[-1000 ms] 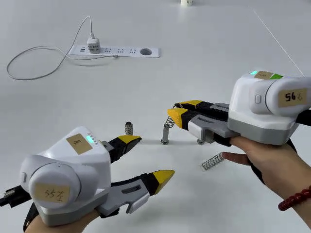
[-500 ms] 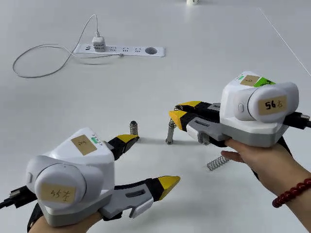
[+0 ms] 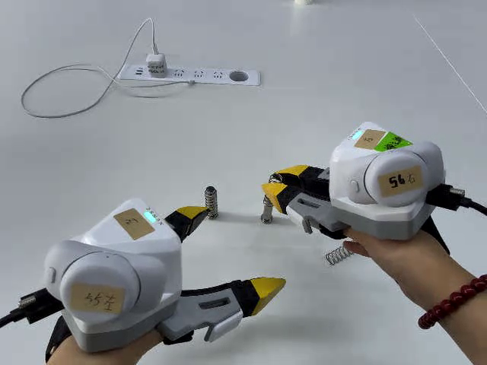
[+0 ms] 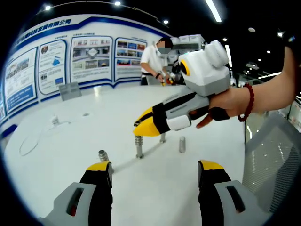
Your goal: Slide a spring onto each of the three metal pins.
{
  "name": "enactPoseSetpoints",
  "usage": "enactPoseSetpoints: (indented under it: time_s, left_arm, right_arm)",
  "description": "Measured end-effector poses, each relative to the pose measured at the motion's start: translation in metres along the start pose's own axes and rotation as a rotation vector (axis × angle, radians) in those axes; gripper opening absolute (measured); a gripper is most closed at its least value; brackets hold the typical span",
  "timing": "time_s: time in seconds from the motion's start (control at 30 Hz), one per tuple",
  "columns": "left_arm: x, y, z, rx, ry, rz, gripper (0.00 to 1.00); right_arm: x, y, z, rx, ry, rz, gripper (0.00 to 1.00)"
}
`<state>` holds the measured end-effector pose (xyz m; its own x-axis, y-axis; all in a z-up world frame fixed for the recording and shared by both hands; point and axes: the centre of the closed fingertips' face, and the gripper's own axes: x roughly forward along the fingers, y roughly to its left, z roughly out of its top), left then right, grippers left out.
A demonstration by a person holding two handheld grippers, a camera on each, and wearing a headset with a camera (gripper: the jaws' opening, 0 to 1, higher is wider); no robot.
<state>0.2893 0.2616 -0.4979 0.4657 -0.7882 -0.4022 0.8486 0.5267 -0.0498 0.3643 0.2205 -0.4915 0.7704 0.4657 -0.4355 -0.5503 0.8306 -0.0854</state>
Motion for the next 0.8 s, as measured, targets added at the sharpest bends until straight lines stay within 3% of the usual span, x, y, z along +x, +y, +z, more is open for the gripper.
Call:
enactPoseSetpoints:
  time_s: [0.8]
  left_arm:
    - [-0.001, 0.003, 0.001, -0.001, 0.0, 0.017, 0.75]
  right_arm:
    - [0.014, 0.004, -0.028, -0.016, 0.071, -0.007, 0.12]
